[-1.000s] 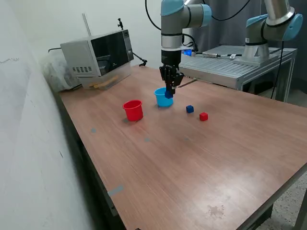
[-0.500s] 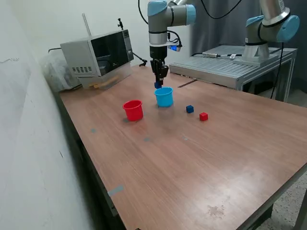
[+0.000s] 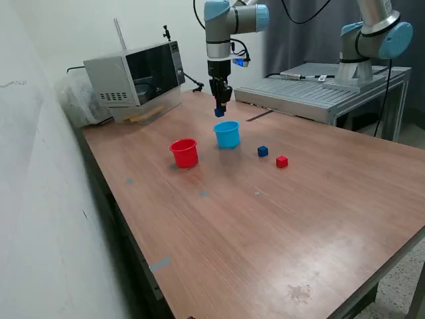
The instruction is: Place red objects in the red bin, and blue objects in the blue bin.
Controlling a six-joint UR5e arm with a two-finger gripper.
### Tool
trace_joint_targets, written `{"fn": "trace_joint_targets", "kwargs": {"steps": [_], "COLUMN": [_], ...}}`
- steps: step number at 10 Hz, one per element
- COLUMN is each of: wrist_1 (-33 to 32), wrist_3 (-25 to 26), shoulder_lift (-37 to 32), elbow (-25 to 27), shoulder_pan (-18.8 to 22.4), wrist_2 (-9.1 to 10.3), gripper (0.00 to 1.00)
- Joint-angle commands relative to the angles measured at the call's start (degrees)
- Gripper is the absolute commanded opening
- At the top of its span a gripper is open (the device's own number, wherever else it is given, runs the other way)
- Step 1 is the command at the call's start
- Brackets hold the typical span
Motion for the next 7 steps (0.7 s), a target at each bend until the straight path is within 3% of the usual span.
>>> {"fn": "trace_joint_targets", "kwargs": {"steps": [1,7], "wrist_1": [-0.42,-0.33], "wrist_3": [-0.25,-0.25], "shoulder_lift": [-2.68,-2.86], "elbow": [3.17,4.06], "shoulder_pan": [-0.49,-0.58], "wrist_2": [0.02,0.11], "gripper": [0.00,0.00]}}
